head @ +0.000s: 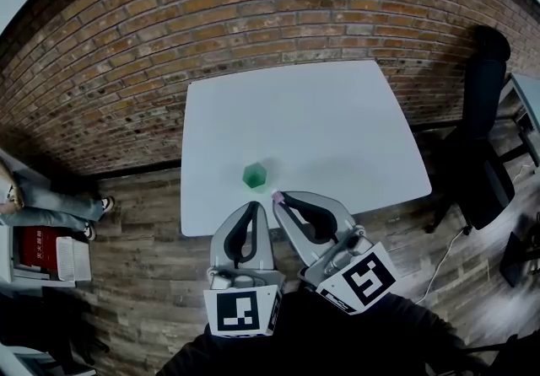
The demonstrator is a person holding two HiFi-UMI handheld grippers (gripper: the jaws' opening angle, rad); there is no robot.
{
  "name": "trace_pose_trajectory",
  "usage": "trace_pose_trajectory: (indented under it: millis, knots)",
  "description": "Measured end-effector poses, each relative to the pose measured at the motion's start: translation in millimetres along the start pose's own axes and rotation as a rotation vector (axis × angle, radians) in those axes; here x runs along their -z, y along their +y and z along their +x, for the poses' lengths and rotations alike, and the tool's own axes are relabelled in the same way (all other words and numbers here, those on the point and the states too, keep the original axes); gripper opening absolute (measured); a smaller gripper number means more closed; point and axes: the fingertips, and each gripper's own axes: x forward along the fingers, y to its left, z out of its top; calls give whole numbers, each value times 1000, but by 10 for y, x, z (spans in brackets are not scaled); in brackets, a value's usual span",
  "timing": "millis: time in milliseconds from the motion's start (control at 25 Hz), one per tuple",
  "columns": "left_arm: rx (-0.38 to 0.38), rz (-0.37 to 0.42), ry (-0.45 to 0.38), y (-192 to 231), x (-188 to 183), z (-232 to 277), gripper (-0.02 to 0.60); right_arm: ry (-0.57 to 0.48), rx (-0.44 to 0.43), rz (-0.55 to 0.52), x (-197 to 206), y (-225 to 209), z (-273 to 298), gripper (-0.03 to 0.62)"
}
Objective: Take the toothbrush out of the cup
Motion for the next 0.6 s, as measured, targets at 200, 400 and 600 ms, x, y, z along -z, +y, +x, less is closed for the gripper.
trace_pose_trajectory:
  millis: [200, 400, 600]
  knots:
    - [0, 3, -5, 0, -18, 12, 8, -1, -3, -3, -12, -9, 9, 26]
    - [-6, 7, -5, -3, -22, 17, 9, -5, -11, -5, -20, -15, 9, 25]
    - [-11, 8, -4, -5, -19, 20, 9, -6, -16, -4, -19, -16, 8, 25]
